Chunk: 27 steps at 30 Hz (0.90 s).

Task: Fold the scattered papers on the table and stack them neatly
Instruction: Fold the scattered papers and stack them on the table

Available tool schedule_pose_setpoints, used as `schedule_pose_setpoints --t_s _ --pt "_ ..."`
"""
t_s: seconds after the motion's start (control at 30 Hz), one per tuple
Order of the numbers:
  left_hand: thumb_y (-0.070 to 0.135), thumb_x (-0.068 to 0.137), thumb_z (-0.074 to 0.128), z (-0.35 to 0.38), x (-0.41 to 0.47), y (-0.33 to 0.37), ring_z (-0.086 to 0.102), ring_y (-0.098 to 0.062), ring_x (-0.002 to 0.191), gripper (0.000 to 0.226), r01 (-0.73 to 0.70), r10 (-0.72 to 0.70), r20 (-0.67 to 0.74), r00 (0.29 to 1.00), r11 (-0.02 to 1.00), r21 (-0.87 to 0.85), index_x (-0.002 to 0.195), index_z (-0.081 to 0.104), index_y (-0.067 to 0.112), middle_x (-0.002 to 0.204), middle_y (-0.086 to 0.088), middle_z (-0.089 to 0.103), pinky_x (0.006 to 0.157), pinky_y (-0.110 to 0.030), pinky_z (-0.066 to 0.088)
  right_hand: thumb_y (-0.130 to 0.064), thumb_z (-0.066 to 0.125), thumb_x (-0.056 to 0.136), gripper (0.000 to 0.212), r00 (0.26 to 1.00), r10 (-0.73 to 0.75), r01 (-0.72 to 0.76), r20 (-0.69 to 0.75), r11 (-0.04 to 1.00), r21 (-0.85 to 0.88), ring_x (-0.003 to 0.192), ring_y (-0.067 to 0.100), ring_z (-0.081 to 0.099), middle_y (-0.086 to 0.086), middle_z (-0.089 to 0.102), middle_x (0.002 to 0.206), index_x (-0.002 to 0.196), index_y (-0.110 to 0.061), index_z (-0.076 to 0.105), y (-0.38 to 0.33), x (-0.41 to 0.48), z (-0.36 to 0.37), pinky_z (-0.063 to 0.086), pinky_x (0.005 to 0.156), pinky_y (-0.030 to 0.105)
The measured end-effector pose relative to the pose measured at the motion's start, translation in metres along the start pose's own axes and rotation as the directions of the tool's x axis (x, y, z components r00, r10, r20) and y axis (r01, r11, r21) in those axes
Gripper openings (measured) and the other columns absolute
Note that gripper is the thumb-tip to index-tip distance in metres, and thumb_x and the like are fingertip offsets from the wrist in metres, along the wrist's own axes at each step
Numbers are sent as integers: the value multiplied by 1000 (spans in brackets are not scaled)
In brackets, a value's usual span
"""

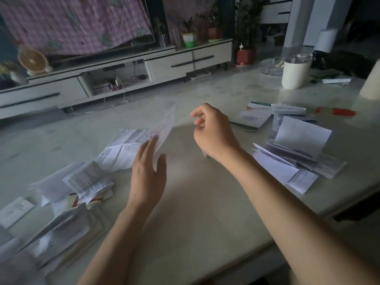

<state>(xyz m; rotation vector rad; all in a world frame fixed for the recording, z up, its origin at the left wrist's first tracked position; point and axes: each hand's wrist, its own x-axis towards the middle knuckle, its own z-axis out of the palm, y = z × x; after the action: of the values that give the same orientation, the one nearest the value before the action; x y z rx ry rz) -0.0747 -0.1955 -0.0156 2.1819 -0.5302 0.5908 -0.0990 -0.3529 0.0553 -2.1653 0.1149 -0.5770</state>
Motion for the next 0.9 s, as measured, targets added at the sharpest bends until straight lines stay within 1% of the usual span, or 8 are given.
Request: schedule_pose_setpoints --t_s 0.17,0.3,0.37,0.43,0.57,0.7,0.8,0.9 --pt "10 90 47 -19 1 15 53 1 106 47 -28 -78 -292 953 939 -343 136 40 5 126 11 45 86 -10 45 5 47 80 25 980 195 -192 32 907 375 83 21 60 5 61 90 93 -13 59 -9 6 12 53 78 31" --pt "2 87 49 -30 4 20 57 -13 117 54 -8 -229 -357 906 832 -555 139 34 4 138 -5 44 89 -23 51 0 57 85 14 859 360 -512 364 578 636 66 20 54 8 53 76 78 -12 56 -16 0 24 53 67 31" --pt "1 85 50 -34 5 25 61 -2 105 57 15 -326 -338 883 740 -672 140 34 5 125 8 54 84 -25 53 -23 63 87 12 780 362 -625 511 505 595 71 19 54 9 51 84 85 -14 56 -18 -5 31 52 68 31" --pt "-4 88 50 -38 7 27 62 -3 98 54 60 -435 -279 856 620 -782 139 37 8 117 15 58 78 -24 53 -47 63 82 43 699 354 -710 622 453 539 92 26 57 15 50 109 110 -16 52 -20 -8 36 54 78 40" --pt "-3 92 47 -43 10 27 49 -5 73 47 187 -622 -114 775 398 -898 135 44 14 144 -15 40 53 -11 42 -66 58 73 80 638 316 -767 702 343 542 111 35 48 21 36 132 137 -23 35 -25 -14 45 53 85 49" --pt "-1 92 45 -42 9 21 50 0 54 47 265 -624 33 780 283 -922 138 42 12 92 -3 56 49 -9 42 -63 57 77 61 635 217 -770 741 253 586 93 30 55 18 52 107 107 -11 48 -25 -15 48 49 90 49" --pt "-7 89 44 -41 10 26 61 -14 79 44 333 -621 164 767 166 -928 129 47 13 108 -12 64 63 -16 52 -47 55 86 49 727 133 -687 674 146 712 82 24 61 11 64 90 115 -8 57 -27 -13 53 50 85 38" --pt "-7 89 44 -37 7 31 62 -17 85 38 345 -554 124 823 314 -885 117 54 18 107 -9 63 65 -20 55 -22 61 87 39 781 275 -609 560 139 781 90 26 62 16 66 111 121 -5 58 -25 -5 66 52 74 34"
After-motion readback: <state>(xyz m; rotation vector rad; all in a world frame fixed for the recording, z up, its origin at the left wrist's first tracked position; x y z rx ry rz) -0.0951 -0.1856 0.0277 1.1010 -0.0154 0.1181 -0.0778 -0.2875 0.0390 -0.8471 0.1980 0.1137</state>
